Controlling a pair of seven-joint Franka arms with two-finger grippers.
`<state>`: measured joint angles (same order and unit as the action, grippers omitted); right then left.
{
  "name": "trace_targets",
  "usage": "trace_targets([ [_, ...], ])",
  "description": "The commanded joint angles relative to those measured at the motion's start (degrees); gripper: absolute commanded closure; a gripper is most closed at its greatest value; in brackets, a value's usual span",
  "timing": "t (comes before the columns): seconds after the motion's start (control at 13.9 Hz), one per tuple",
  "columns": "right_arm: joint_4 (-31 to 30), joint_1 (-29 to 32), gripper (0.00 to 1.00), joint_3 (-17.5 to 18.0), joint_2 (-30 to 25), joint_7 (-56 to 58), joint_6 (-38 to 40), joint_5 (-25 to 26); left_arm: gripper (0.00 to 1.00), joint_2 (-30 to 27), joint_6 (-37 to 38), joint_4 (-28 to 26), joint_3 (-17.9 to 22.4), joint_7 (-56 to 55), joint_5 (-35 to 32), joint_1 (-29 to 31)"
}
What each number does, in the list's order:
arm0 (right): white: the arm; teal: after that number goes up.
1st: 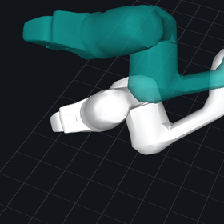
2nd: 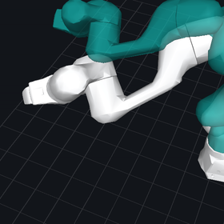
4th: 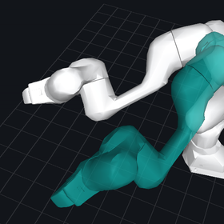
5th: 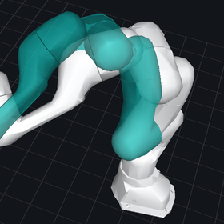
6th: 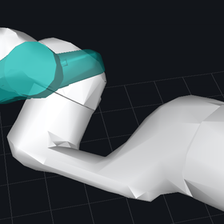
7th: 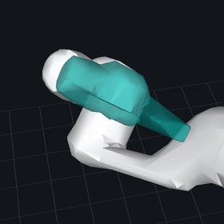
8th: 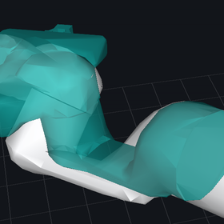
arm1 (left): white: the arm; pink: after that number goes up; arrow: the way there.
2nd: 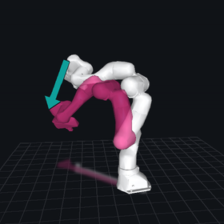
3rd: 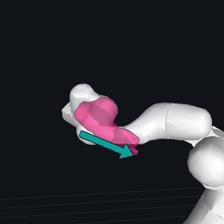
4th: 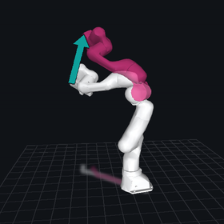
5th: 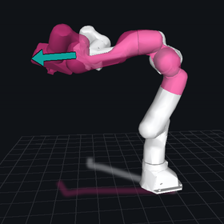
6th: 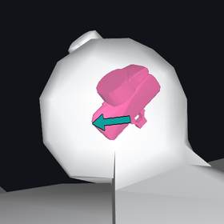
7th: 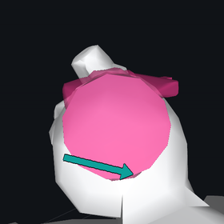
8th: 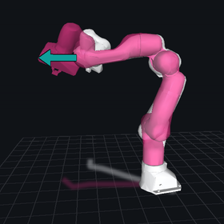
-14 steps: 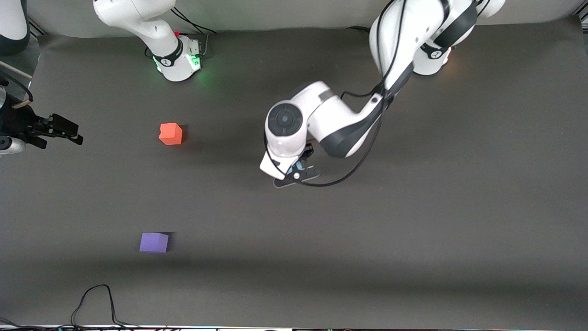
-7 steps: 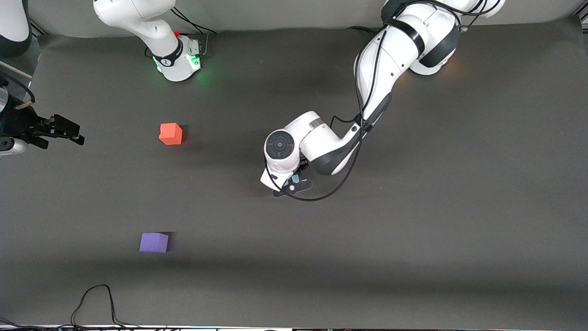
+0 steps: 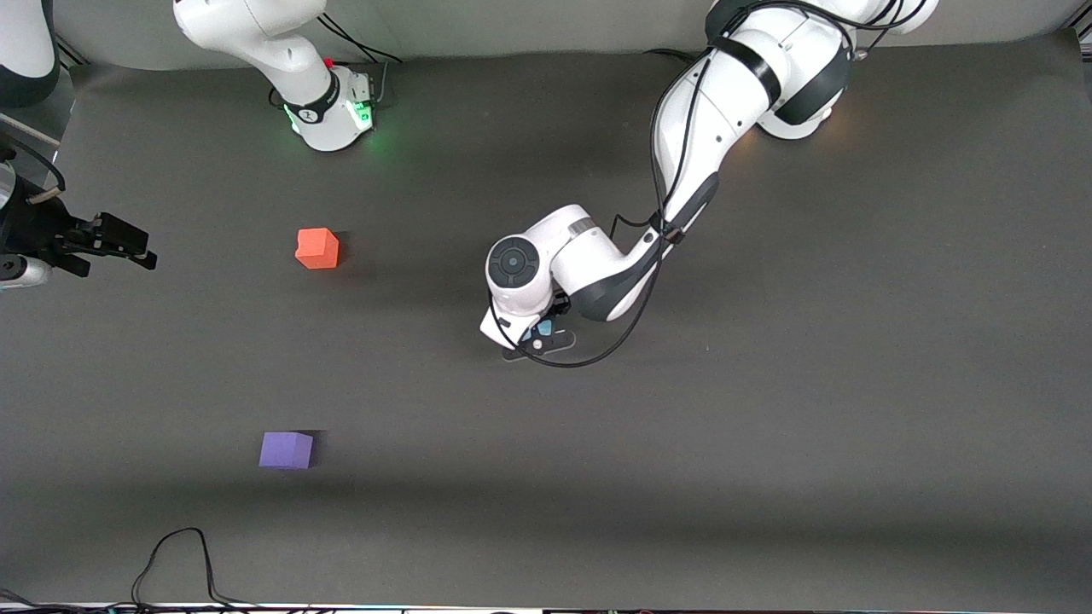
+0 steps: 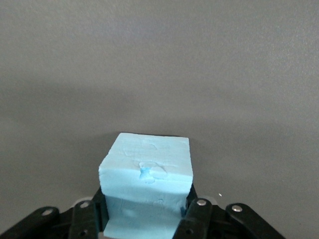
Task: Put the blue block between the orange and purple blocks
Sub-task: 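Lower the blue cube onto the table and open the left gripper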
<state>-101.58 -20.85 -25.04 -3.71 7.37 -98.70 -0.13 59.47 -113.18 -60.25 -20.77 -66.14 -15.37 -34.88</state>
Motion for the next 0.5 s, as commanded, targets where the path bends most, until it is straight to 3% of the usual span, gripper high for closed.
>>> trace_targets([
  [0.0, -0.99, -0.25, 0.00, -0.27, -0.60, 0.89, -1.05, -0.13, 0.00, -2.86, 0.85, -0.83, 0.64, 0.48, -1.68, 0.34],
  [0.43, -1.07, -0.25, 0.00, -0.27, -0.60, 0.89, -1.14, -0.13, 0.00, -13.13, 14.28, -0.92, -0.15, 7.85, 0.24, 6.92],
])
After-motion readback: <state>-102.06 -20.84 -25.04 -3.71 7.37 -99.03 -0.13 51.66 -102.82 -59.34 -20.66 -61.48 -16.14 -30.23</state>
